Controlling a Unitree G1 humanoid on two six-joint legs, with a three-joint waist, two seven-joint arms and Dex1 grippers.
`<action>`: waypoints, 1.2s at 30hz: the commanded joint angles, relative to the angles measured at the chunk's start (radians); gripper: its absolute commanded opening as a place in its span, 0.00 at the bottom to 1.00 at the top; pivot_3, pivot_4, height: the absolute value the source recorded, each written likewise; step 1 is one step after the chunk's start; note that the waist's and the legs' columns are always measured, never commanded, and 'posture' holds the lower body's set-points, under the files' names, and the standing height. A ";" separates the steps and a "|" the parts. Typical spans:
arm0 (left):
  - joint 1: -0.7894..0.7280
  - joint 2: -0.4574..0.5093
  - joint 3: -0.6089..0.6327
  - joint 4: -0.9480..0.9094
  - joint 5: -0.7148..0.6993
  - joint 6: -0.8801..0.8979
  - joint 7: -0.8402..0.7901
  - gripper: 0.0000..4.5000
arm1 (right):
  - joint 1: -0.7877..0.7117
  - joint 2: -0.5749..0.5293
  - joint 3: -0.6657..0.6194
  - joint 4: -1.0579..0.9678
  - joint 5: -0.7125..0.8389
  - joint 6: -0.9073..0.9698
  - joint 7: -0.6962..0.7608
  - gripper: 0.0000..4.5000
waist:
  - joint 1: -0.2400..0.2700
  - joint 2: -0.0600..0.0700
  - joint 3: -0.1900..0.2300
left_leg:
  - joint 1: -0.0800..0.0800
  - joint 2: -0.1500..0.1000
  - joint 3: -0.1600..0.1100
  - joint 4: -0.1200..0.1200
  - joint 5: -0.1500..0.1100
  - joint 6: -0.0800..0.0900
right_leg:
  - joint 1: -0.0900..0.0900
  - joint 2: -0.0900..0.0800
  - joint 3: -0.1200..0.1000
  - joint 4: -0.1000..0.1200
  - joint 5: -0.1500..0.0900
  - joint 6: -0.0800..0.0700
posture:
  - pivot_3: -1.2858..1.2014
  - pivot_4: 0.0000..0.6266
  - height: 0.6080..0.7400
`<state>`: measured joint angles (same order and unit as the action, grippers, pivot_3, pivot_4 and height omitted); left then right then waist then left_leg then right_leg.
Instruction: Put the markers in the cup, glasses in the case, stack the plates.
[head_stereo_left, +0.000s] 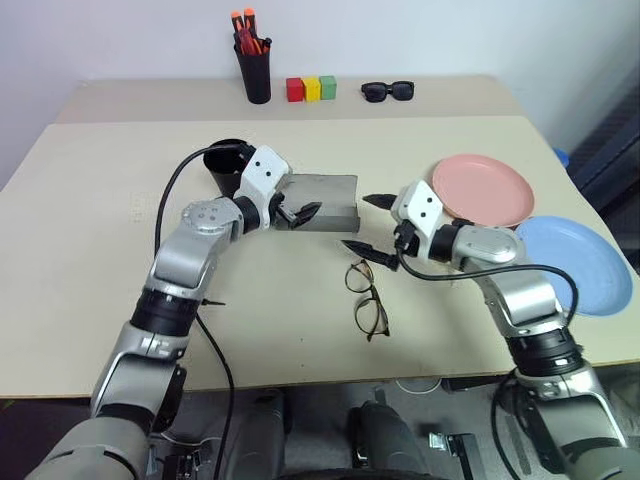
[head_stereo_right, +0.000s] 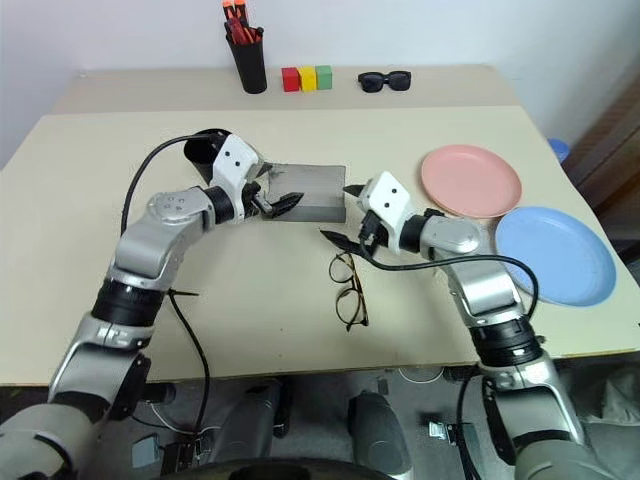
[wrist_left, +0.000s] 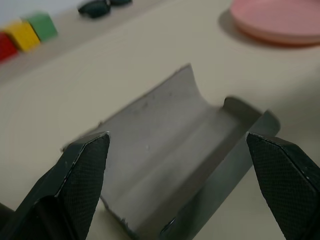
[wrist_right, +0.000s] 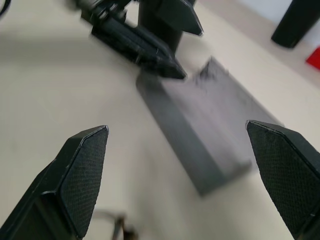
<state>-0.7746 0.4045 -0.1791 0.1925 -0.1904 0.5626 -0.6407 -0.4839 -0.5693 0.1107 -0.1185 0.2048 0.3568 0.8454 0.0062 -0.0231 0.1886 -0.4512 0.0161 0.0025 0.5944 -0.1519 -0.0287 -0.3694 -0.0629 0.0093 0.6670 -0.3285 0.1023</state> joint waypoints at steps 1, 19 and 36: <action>-0.081 0.006 -0.054 0.112 0.023 -0.035 -0.131 0.99 | 0.024 -0.043 -0.052 -0.060 0.023 0.005 0.015 1.00 | 0.004 0.000 0.000 | 0.000 0.000 0.000 0.000 0.000 0.000 | 0.000 0.000 0.000 0.000 0.000 0.000 | 0.52 0.24 1.00; -0.183 0.004 -0.160 0.453 0.210 -0.375 -0.397 0.12 | 0.183 -0.116 -0.145 -0.157 0.056 0.068 -0.022 1.00 | 0.004 0.000 0.000 | -0.003 0.000 0.000 0.001 0.000 0.001 | -0.002 0.000 0.000 0.000 0.000 0.000 | 0.52 0.24 1.00; 0.202 0.298 -0.076 -0.160 0.101 -0.350 -0.603 0.01 | 0.144 -0.120 -0.100 -0.165 0.140 0.200 0.044 1.00 | -0.001 0.001 0.000 | -0.003 0.004 -0.003 0.002 -0.001 0.001 | -0.002 0.000 0.001 0.001 0.000 0.000 | 0.52 0.24 1.00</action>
<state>-0.5854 0.6774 -0.2948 0.1180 -0.0427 0.1639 -1.2236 -0.3353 -0.6752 0.0260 -0.2372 0.3033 0.5121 0.8752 0.0048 -0.0222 0.1890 -0.4543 0.0197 -0.0006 0.5963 -0.1526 -0.0275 -0.3713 -0.0634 0.0100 0.6676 -0.3285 0.1021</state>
